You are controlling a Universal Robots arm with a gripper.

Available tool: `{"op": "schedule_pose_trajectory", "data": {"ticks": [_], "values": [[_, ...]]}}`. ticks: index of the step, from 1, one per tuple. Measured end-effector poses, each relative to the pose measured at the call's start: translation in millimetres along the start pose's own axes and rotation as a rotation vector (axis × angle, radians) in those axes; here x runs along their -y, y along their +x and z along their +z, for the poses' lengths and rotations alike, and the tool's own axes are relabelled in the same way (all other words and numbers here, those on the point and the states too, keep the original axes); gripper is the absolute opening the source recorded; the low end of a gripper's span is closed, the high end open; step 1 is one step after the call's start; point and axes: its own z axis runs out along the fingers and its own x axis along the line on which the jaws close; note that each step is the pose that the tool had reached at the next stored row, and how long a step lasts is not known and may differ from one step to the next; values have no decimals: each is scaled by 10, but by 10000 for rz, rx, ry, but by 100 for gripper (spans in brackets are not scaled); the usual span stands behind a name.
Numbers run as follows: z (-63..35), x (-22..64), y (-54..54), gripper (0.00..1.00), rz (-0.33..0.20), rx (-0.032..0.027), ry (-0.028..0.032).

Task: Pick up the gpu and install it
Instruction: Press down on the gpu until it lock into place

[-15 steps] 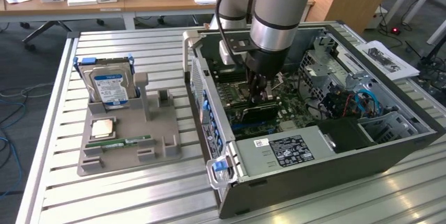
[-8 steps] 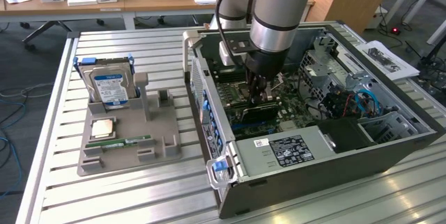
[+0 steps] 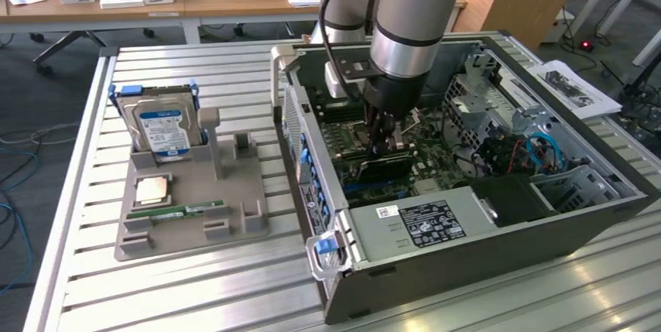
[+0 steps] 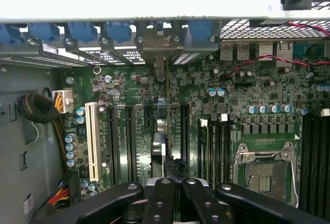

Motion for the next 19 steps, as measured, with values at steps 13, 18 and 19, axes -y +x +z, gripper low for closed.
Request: {"op": "schedule_pose_trajectory", "data": {"ticks": [13, 18, 19], "values": [[17, -15, 1, 11, 0, 4, 2], [16, -17, 0, 11, -1, 4, 6], [16, -20, 0, 11, 1, 4, 7]]}}
